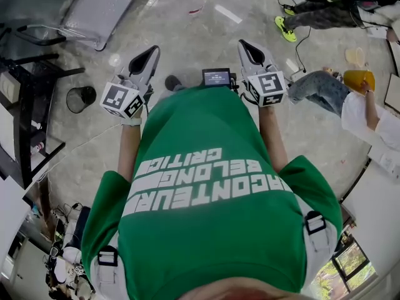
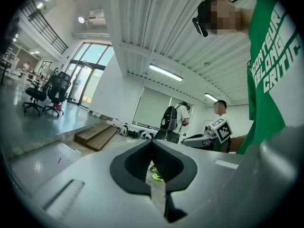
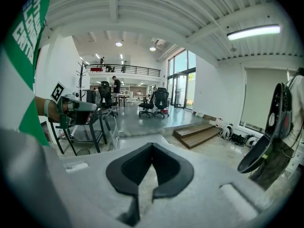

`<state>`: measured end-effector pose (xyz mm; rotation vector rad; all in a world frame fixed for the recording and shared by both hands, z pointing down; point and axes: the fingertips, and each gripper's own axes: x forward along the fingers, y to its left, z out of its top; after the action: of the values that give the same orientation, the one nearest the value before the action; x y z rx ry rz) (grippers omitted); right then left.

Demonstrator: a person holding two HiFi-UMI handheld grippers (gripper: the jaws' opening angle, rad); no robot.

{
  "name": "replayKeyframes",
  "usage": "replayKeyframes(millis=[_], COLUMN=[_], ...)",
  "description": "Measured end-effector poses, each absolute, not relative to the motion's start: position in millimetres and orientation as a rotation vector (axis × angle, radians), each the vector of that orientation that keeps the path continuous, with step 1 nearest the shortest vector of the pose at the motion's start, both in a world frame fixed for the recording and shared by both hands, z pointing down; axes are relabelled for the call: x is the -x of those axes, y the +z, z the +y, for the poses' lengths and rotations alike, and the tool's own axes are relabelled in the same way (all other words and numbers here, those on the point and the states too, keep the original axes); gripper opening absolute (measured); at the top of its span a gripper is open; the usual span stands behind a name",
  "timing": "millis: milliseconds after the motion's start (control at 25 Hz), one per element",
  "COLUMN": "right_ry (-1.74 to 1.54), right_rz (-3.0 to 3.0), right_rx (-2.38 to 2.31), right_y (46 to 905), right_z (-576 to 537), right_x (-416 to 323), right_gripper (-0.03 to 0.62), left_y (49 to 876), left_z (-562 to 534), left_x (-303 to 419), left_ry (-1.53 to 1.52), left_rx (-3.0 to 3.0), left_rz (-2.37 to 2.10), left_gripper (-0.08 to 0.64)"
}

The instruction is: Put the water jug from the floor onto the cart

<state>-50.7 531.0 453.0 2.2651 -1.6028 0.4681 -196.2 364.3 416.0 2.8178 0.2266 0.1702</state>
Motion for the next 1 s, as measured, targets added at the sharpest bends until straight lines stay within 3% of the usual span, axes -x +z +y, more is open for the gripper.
replayKeyframes(millis=[480, 1000], right_ry=[0.442, 0.462], right_rz=[-1.634, -1.744], right_rx=[-2.192, -2.125], right_y=[450, 472], right_z=[492, 421], right_x=[80, 31], right_gripper=[-0.006, -0.006], left_y=[425, 433], left_z=[345, 296], left_x=[221, 181], left_ry=[0.165, 0.228], left_rx=[-2.832, -2.865], left_rz=[0.197, 0.137], left_gripper=[0.012, 0.014])
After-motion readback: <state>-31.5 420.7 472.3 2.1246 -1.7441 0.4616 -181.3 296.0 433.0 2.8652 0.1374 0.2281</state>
